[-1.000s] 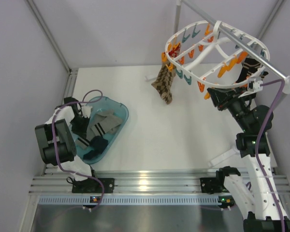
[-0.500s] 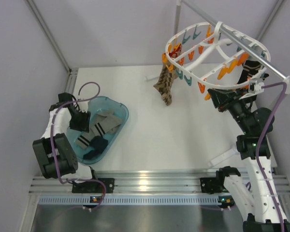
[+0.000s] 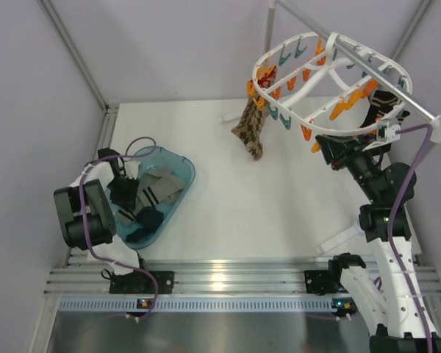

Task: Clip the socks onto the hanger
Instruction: Pick up the sock from the bin.

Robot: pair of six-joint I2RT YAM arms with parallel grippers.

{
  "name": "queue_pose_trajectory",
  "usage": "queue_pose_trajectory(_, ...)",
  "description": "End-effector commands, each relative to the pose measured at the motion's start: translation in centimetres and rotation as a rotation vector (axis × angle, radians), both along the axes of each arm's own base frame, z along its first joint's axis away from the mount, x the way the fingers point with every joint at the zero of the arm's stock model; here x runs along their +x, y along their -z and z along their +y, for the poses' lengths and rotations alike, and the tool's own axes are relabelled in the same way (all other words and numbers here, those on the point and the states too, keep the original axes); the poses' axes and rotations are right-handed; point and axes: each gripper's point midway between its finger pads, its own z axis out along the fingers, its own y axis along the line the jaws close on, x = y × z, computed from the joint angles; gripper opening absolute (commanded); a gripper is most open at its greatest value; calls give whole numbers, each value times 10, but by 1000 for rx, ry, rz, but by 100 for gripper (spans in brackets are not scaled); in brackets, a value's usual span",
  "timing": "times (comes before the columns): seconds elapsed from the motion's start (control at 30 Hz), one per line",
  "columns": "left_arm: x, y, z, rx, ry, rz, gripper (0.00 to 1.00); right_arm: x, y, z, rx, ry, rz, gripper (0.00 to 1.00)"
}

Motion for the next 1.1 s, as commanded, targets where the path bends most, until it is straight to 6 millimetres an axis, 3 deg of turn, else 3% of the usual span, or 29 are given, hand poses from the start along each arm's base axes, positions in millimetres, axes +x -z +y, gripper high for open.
queue_pose_trajectory(0.0, 5, 13, 4, 5, -7, 1, 30, -1, 1, 2, -23, -12, -15, 0)
queue_pose_trajectory(0.1, 8, 1, 0, -14, -21, -20, 12, -1, -1, 3, -22, -16, -19, 0)
queue_pose_trajectory(0.13, 9, -5, -1, -21, -24, -27, 2, -1, -1, 3, -24, -15, -19, 0)
queue_pose_trajectory(0.17, 12, -17, -2, -22, -44, -53, 0, -2, -3, 3, -24, -17, -24, 0)
queue_pose_trajectory(0.5, 24, -151, -36, -176, -116, -272, 0, -5, -5, 3, -30, -17, -34, 0)
queue_pose_trajectory(0.67, 19, -200, -45, -202, -162, -372, 0, -6, -3, 3, -33, -16, -38, 0)
queue_pose_trajectory(0.9, 3, -253, -52, -239, -324, -495, 0, -8, -5, 3, -32, -18, -45, 0)
queue_pose_trajectory(1.0, 4, -257, -42, -249, -602, -527, 0, -8, -4, 3, -33, -17, -44, 0)
queue_pose_trajectory(1.07, 3, -245, -36, -236, -714, -506, 0, -6, -2, 3, -34, -16, -40, 0)
